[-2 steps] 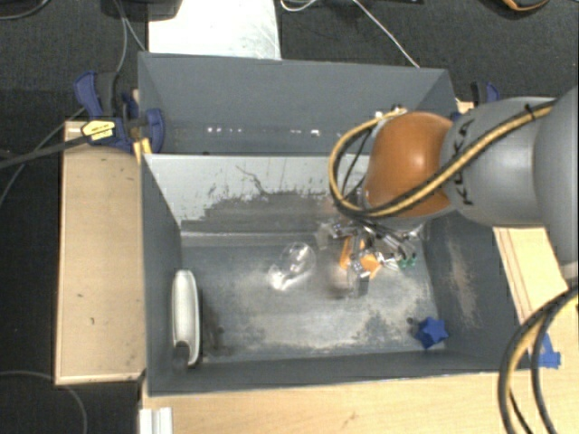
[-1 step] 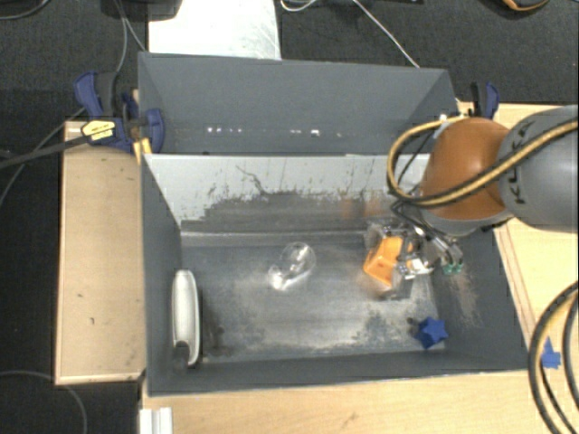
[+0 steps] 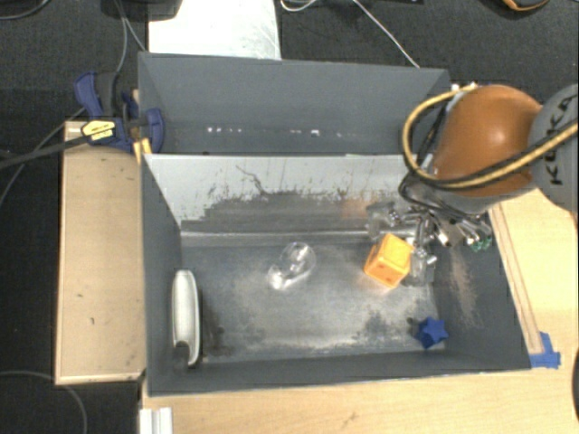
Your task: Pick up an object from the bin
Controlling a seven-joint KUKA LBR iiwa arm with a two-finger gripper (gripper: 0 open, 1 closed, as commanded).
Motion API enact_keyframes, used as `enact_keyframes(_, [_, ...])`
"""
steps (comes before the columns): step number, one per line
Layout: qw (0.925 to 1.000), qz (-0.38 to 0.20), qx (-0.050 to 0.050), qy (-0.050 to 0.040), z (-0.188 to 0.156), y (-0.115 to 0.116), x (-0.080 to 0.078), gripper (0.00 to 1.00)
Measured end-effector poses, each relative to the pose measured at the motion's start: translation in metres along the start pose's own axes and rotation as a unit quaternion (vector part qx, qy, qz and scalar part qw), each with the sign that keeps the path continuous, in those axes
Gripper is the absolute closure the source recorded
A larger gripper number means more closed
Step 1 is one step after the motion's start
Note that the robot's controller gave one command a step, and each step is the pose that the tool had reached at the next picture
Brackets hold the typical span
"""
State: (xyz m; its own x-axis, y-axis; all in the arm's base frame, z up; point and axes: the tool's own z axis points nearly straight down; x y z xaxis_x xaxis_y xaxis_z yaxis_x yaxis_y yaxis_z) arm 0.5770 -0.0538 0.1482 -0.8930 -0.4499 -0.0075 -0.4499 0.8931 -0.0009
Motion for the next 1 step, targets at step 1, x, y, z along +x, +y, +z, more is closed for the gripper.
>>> enact_keyframes(1, [1.0, 0.005, 0.002, -0.0037, 0.0719, -0.0592, 0.0259, 0.0])
